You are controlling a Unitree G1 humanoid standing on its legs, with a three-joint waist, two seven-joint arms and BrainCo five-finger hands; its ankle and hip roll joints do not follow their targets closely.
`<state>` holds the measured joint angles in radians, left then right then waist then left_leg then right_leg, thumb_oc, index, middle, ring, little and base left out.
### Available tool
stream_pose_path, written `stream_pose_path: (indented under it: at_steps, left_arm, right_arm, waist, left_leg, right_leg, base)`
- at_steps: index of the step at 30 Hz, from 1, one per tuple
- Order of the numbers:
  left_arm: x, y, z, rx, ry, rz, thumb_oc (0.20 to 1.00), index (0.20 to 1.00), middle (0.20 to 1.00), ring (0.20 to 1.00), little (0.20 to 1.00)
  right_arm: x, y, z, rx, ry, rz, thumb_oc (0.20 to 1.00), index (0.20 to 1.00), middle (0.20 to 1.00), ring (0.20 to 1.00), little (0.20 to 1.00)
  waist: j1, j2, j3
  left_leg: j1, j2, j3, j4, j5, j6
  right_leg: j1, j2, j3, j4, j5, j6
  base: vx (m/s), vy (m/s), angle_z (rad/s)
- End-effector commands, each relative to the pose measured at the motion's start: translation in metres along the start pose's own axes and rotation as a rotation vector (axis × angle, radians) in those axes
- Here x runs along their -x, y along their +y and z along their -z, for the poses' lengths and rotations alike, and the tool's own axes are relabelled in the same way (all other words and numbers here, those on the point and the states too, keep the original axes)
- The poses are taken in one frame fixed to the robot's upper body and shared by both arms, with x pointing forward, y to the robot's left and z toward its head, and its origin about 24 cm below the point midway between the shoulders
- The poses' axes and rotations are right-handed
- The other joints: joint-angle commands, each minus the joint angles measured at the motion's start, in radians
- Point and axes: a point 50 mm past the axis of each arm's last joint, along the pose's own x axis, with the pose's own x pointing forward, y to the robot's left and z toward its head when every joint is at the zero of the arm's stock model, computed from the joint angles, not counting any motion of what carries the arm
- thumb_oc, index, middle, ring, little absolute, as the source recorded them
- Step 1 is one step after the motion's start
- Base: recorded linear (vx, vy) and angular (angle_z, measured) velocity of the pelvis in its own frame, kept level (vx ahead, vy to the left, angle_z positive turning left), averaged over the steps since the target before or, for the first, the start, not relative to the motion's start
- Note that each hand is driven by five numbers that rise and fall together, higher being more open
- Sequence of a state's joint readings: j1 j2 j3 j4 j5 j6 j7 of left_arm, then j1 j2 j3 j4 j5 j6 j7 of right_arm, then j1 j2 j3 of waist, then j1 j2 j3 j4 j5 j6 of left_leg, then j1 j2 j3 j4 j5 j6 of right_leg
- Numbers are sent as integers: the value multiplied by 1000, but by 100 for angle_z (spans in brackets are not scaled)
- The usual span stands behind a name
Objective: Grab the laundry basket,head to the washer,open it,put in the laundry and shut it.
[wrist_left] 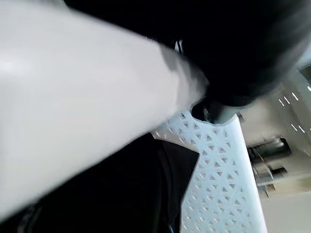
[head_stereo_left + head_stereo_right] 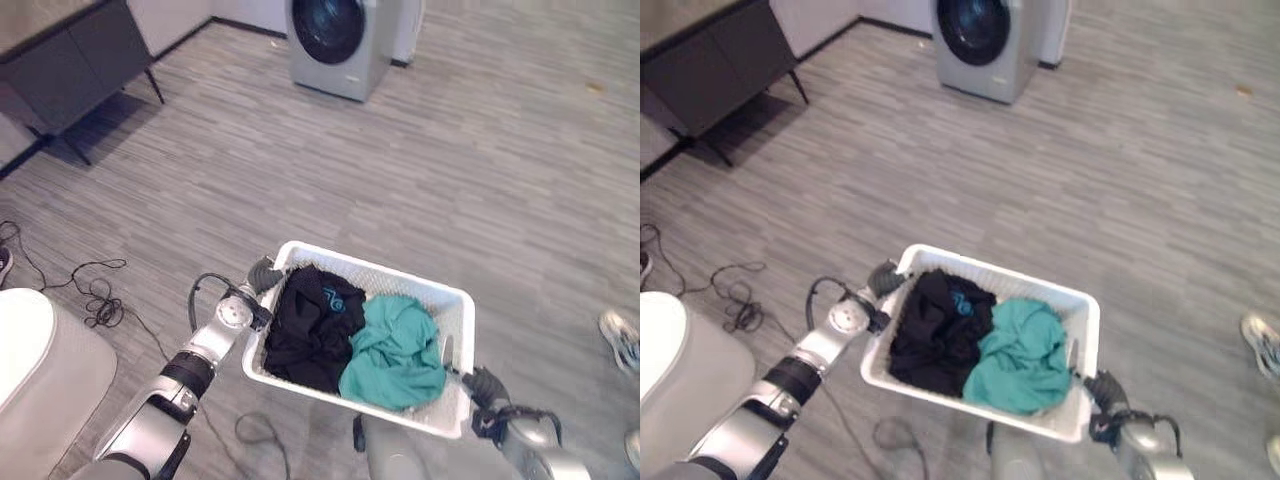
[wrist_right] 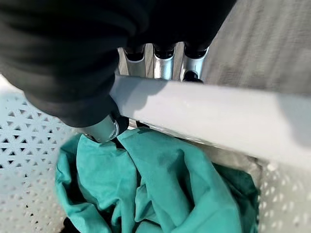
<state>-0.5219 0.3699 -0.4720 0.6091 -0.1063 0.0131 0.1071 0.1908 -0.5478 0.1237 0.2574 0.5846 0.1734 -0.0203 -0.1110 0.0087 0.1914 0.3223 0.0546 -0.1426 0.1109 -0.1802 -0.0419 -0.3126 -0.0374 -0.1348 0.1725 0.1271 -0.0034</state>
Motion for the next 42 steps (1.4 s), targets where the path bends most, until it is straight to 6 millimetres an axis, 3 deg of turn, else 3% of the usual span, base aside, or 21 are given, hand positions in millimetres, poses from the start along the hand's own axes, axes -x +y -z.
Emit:
stream_pose_path:
  at_steps: [1,3,5,7,8,11,12,14,18,23,25,27,28,29,30,31,32,33,35,38,42]
  left_arm:
    - [-2,13,-31,38,-165,-42,200,200,200,200,200]
    - [1,13,-29,66,-160,-28,200,200,200,200,200]
    - [5,17,-25,83,-157,-34,200,200,200,200,200]
    - [5,18,-31,93,-175,-30,200,200,200,200,200]
    - [5,18,-31,111,-172,-28,200,200,200,200,200]
    - [5,19,-30,114,-171,-37,200,200,200,200,200]
    - [9,24,-22,103,-149,-58,200,200,200,200,200]
    - [10,23,-16,100,-131,-61,200,200,200,200,200]
    - [16,26,-5,118,-107,-72,200,200,200,200,200]
    - [16,26,-5,118,-107,-72,200,200,200,200,200]
    - [20,26,1,87,-95,-51,200,200,200,200,200]
    - [21,28,0,86,-95,-61,200,200,200,200,200]
    - [20,30,-5,92,-109,-65,200,200,200,200,200]
    - [20,30,-5,92,-109,-65,200,200,200,200,200]
    - [17,29,-10,85,-124,-56,200,200,200,200,200]
    - [17,29,-10,85,-124,-56,200,200,200,200,200]
    - [15,27,-16,81,-138,-46,200,200,200,200,200]
    - [15,27,-15,81,-138,-46,200,200,200,200,200]
    - [11,25,-25,72,-165,-41,200,200,200,200,200]
    - [6,19,-33,61,-192,-35,200,200,200,200,200]
    - [4,14,-34,46,-195,-29,200,200,200,200,200]
  right_arm:
    - [6,35,-75,-79,-373,-273,200,200,200,200,200]
    - [7,34,-79,-82,-378,-277,200,200,200,200,200]
    - [6,36,-83,-78,-390,-287,200,200,200,200,200]
    - [6,37,-85,-67,-393,-280,200,200,200,200,200]
    - [5,39,-86,-63,-387,-281,200,200,200,200,200]
    - [5,40,-85,-56,-383,-285,200,200,200,200,200]
    - [4,43,-83,-35,-383,-294,200,200,200,200,200]
    - [1,44,-82,-34,-385,-286,200,200,200,200,200]
    - [-7,59,-77,-59,-358,-326,200,200,200,200,200]
    - [-7,59,-77,-59,-358,-326,200,200,200,200,200]
    - [-12,80,-77,-49,-355,-385,200,200,200,200,200]
    - [-15,87,-80,-42,-363,-396,200,200,200,200,200]
    - [-16,89,-82,-37,-368,-394,200,200,200,200,200]
    - [-16,89,-82,-37,-368,-394,200,200,200,200,200]
    - [-14,89,-82,-36,-368,-398,200,200,200,200,200]
    - [-14,89,-82,-36,-368,-398,200,200,200,200,200]
    - [-13,87,-84,-47,-377,-391,200,200,200,200,200]
    - [-13,87,-84,-48,-376,-391,200,200,200,200,200]
    - [-12,82,-85,-62,-385,-372,200,200,200,200,200]
    - [-11,80,-79,-83,-372,-365,200,200,200,200,200]
    - [-10,76,-75,-92,-363,-352,200,200,200,200,200]
  waist:
    - [-11,-49,-76]
    - [2,-68,-52]
    - [32,-96,-34]
    - [59,-106,-10]
    - [85,-115,3]
    - [98,-118,0]
    - [160,-100,-12]
    - [186,-98,-19]
    - [223,-98,-37]
    - [223,-99,-36]
    - [215,-131,-52]
    - [199,-106,-39]
    - [190,-81,-33]
    - [186,-83,-30]
    - [165,-69,-25]
    - [162,-70,-22]
    - [146,-71,-20]
    - [144,-70,-17]
    - [131,-75,-15]
    - [117,-82,-14]
    - [106,-101,-8]
  left_leg:
    - [-72,24,95,92,74,-23]
    - [-260,84,104,490,275,-25]
    - [-384,105,120,700,311,21]
    - [-510,120,140,781,278,43]
    - [-601,103,175,660,234,37]
    - [-622,69,189,554,235,34]
    - [-631,24,199,-8,317,4]
    - [-639,1,183,-161,329,-2]
    - [-622,-2,185,-170,360,-2]
    - [-621,-2,186,-170,360,-2]
    - [-536,-44,242,-57,290,66]
    - [-485,-33,255,-61,259,86]
    - [-429,-27,252,-82,237,97]
    - [-426,-31,249,-82,237,97]
    - [-382,-37,228,-104,222,98]
    - [-379,-39,225,-104,220,97]
    - [-356,-45,213,-101,196,88]
    - [-352,-44,210,-100,194,87]
    - [-333,-49,186,-90,155,76]
    - [-290,-55,144,-84,108,67]
    - [-256,-64,112,-45,61,55]
  right_leg:
    - [89,-27,44,-131,15,149]
    - [144,-3,41,-93,-15,85]
    - [203,23,36,-111,-45,31]
    - [257,48,52,-125,-84,11]
    - [316,45,58,-147,-108,16]
    - [332,43,62,-154,-122,21]
    - [420,78,66,-155,-195,35]
    - [474,93,78,-142,-243,34]
    - [553,91,132,-114,-300,43]
    - [554,91,133,-114,-300,43]
    - [425,17,136,320,13,199]
    - [337,-9,91,445,45,214]
    - [268,-64,22,449,16,189]
    - [271,-68,19,451,12,189]
    - [212,-68,-9,380,-61,152]
    - [216,-70,-12,381,-65,152]
    - [197,-80,-37,239,-106,141]
    - [204,-80,-41,236,-107,141]
    - [185,-90,-23,73,-115,139]
    - [154,-116,68,-123,-45,162]
    - [141,-132,115,-137,10,185]
  base:
    - [482,-363,17]
    - [349,-441,6]
    - [350,-463,-22]
    - [416,-318,-39]
    - [384,-155,0]
    - [479,-17,-16]
    - [913,50,-35]
    - [783,53,-63]
    - [539,107,-51]
    - [240,84,-42]
    - [1173,505,-18]
    - [516,272,-12]
    - [359,193,20]
    - [474,182,18]
    - [241,52,-9]
    - [435,35,24]
    - [208,-25,47]
    - [288,-62,63]
    - [239,-101,49]
    - [327,-162,53]
    - [193,-147,48]
